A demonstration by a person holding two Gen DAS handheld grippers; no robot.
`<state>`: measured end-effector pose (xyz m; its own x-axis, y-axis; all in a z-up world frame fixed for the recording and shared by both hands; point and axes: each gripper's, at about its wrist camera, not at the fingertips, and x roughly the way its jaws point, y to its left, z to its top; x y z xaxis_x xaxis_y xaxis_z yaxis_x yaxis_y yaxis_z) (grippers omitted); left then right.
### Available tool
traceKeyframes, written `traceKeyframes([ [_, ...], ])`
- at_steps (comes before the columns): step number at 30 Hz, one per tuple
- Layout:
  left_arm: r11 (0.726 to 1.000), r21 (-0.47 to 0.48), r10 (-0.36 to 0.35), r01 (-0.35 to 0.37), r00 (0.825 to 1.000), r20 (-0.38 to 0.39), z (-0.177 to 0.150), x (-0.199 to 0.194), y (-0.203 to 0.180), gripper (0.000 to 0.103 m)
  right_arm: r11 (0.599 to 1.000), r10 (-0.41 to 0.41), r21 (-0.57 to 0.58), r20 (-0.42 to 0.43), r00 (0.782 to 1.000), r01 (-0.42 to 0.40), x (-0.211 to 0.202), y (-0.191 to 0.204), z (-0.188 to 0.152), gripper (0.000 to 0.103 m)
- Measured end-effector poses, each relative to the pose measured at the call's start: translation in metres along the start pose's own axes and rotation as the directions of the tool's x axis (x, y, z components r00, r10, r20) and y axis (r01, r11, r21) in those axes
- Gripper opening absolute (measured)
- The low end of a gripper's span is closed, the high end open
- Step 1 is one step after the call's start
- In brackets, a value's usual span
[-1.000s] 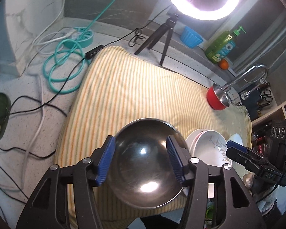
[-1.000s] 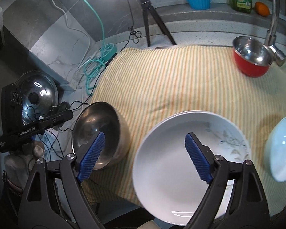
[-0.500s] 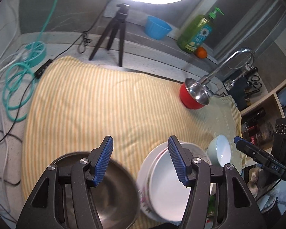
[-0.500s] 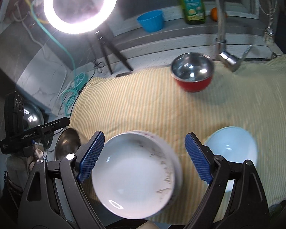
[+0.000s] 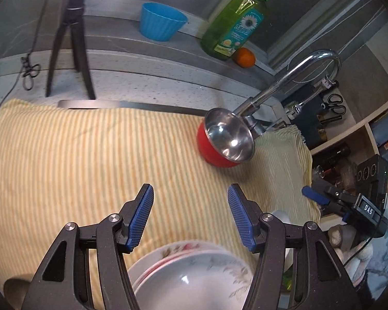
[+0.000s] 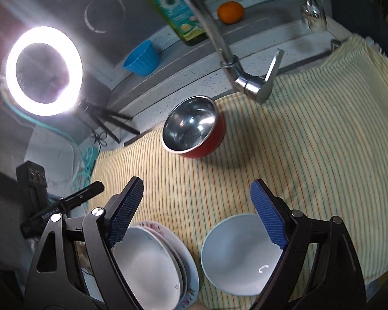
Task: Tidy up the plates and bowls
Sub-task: 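Close both grippers on the rim of the red steel bowl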
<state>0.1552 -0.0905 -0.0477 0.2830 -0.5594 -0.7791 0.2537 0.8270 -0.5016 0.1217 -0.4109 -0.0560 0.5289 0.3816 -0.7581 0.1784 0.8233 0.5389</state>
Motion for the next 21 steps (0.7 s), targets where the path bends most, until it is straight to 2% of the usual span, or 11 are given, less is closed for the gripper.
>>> traceKeyframes([
  [8,1.000,0.013,-0.015,0.015,0.999,-0.032,0.037,0.049,-0.020,0.055,0.996,0.037,0.080,-0.061,0.997,-0.032,0.035,-0.018,0.029,0.067],
  [13,0.999,-0.019,-0.033,0.032,0.997,-0.071,0.055,0.078,-0.019,0.048,0.993,0.042,0.111,-0.091,0.995,-0.032,0.056,-0.022,0.041,0.057],
  [15,1.000,-0.019,-0.023,0.022,0.996,-0.085,0.059,0.087,-0.018,0.043,0.992,0.039,0.121,-0.103,0.994,-0.027,0.065,-0.023,0.044,0.051],
  [21,0.999,-0.028,-0.021,0.018,0.994,-0.110,0.068,0.107,-0.015,0.033,0.987,0.047,0.160,-0.121,0.992,-0.028,0.083,-0.029,0.052,0.041],
])
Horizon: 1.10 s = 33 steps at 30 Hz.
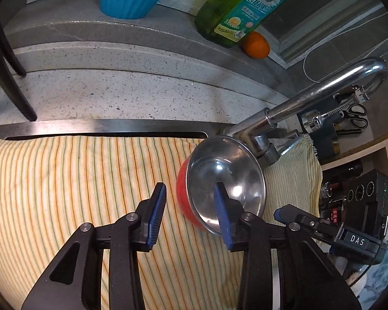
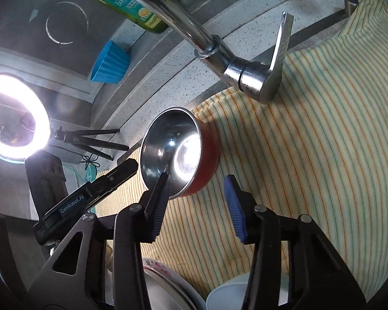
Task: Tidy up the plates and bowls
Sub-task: 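Close both grippers on the rim of the red steel bowl, then lift the red steel bowl and lower it into the large steel bowl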
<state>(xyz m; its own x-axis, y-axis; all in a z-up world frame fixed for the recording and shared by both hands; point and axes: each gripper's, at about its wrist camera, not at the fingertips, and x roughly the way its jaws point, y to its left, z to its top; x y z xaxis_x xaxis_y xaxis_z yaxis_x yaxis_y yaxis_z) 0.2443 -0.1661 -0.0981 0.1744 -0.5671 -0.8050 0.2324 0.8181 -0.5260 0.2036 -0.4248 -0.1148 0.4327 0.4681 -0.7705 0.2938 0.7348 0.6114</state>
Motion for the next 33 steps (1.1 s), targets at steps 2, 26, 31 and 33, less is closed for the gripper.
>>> traceKeyframes([
  [2,1.000,0.007,0.003,-0.003,1.000,-0.006,0.003,0.004,-0.001,0.028,1.000,-0.006,0.005,-0.004,1.000,0.006,0.005,-0.001,0.002,0.036],
  [26,0.999,0.040,0.027,-0.026,0.999,-0.029,0.001,0.019,-0.006,0.015,0.999,-0.045,-0.017,-0.001,0.999,0.045,0.030,0.006,0.011,0.015],
  [31,1.000,0.027,0.014,-0.014,1.000,-0.015,-0.005,0.006,-0.003,0.015,0.999,-0.034,-0.033,-0.006,0.999,0.034,0.025,0.014,0.004,0.015],
  [33,1.000,0.026,0.012,-0.012,1.000,-0.008,-0.008,-0.001,-0.002,0.015,0.999,-0.030,-0.044,-0.007,1.000,0.029,0.022,0.019,-0.001,0.015],
])
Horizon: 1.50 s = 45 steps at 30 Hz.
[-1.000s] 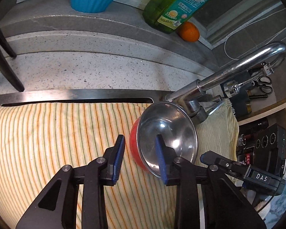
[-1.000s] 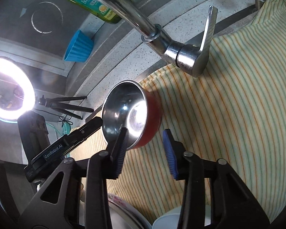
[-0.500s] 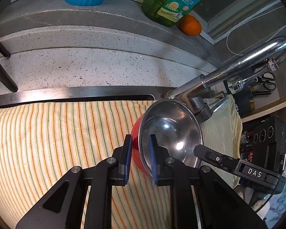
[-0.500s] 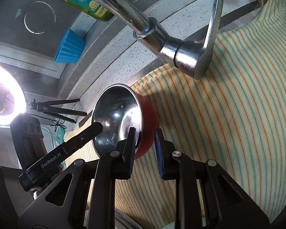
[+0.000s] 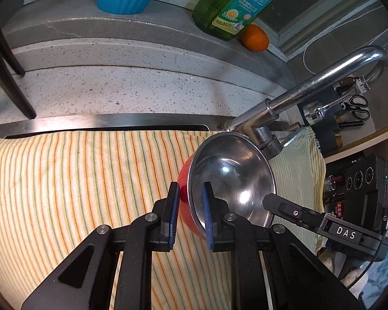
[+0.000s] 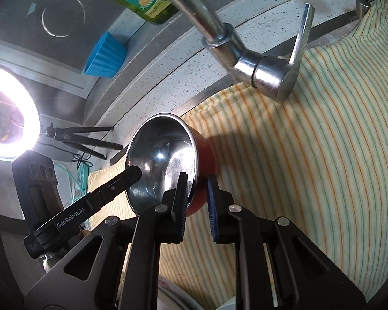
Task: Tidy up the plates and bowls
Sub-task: 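Lift the red steel bowl and lower it into the large steel bowl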
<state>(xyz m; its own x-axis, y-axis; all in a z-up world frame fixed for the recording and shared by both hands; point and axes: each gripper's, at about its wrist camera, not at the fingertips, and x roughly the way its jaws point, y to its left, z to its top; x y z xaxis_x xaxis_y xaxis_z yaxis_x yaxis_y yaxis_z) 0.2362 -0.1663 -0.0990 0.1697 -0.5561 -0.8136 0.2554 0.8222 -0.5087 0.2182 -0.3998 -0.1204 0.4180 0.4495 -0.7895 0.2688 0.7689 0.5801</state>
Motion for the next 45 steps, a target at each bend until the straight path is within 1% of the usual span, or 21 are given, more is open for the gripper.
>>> traceKeyframes([
  [5,1.000,-0.002,-0.009,0.009,1.000,0.023,-0.010,-0.021,0.004,0.015,0.999,0.019,-0.034,0.002,1.000,-0.019,-0.011,0.016,-0.014,0.015],
  [12,0.999,-0.025,-0.029,0.031,0.997,0.070,-0.033,-0.061,0.012,0.015,0.995,0.052,-0.082,-0.001,0.999,-0.052,-0.028,0.038,-0.042,0.015],
  [17,1.000,-0.018,-0.016,0.018,0.994,0.104,-0.054,-0.089,0.017,0.015,0.990,0.073,-0.121,-0.012,0.997,-0.074,-0.036,0.058,-0.064,0.015],
  [25,0.999,-0.037,-0.002,0.007,0.989,0.146,-0.092,-0.128,0.032,0.015,0.976,0.091,-0.195,-0.031,0.995,-0.096,-0.044,0.086,-0.103,0.015],
  [38,0.992,-0.124,0.025,0.000,0.980,0.198,-0.152,-0.179,0.066,0.015,0.944,0.117,-0.297,-0.100,0.988,-0.141,-0.042,0.130,-0.158,0.015],
  [45,0.981,-0.193,0.055,-0.008,0.970,0.236,-0.180,-0.205,0.089,0.015,0.920,0.120,-0.353,-0.160,0.980,-0.171,-0.027,0.159,-0.183,0.015],
])
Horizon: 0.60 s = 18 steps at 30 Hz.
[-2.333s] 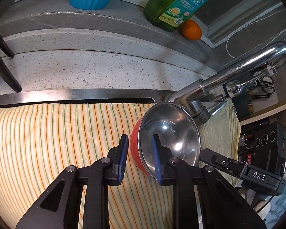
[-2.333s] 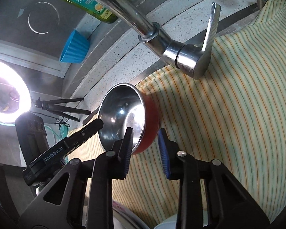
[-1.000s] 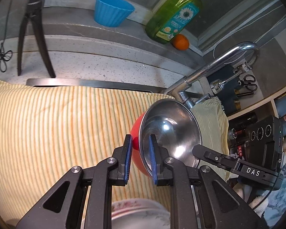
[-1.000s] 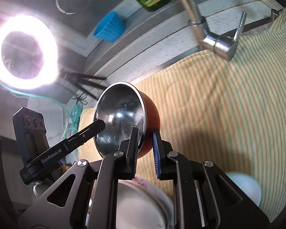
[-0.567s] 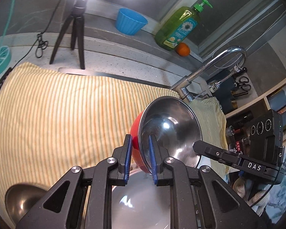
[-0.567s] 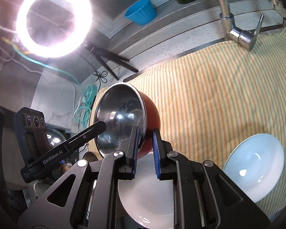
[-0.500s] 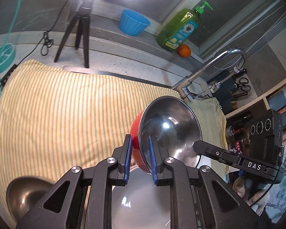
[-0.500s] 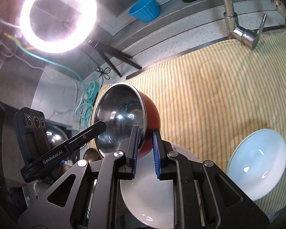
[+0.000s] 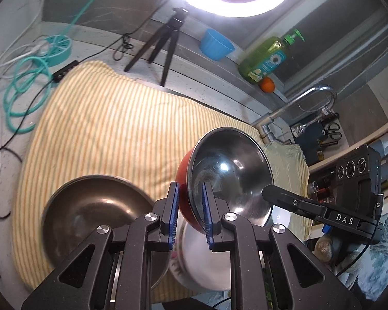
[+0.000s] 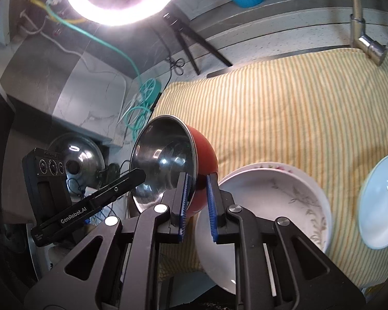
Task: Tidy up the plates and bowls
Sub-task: 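Lift the red steel bowl and lower it into the large steel bowl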
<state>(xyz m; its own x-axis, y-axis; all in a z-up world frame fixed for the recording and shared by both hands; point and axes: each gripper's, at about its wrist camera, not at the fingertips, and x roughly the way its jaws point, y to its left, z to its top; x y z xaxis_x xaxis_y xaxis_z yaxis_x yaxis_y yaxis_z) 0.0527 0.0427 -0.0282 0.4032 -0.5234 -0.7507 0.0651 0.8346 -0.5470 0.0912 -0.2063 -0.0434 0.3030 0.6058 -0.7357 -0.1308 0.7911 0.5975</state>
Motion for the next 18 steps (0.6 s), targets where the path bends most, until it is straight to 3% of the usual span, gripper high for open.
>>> traceKeyframes([
  [8,0.996,-0.071,0.050,-0.048,0.998,0.025,-0.016,-0.027,0.039,0.015,0.997,0.015,-0.075,-0.077,0.997,-0.020,0.040,0.035,-0.014,0.015],
  [18,0.986,-0.127,0.106,-0.104,0.994,0.007,-0.037,-0.035,0.074,0.015,0.978,-0.073,-0.203,-0.149,0.986,0.042,0.091,0.066,-0.028,0.015],
])
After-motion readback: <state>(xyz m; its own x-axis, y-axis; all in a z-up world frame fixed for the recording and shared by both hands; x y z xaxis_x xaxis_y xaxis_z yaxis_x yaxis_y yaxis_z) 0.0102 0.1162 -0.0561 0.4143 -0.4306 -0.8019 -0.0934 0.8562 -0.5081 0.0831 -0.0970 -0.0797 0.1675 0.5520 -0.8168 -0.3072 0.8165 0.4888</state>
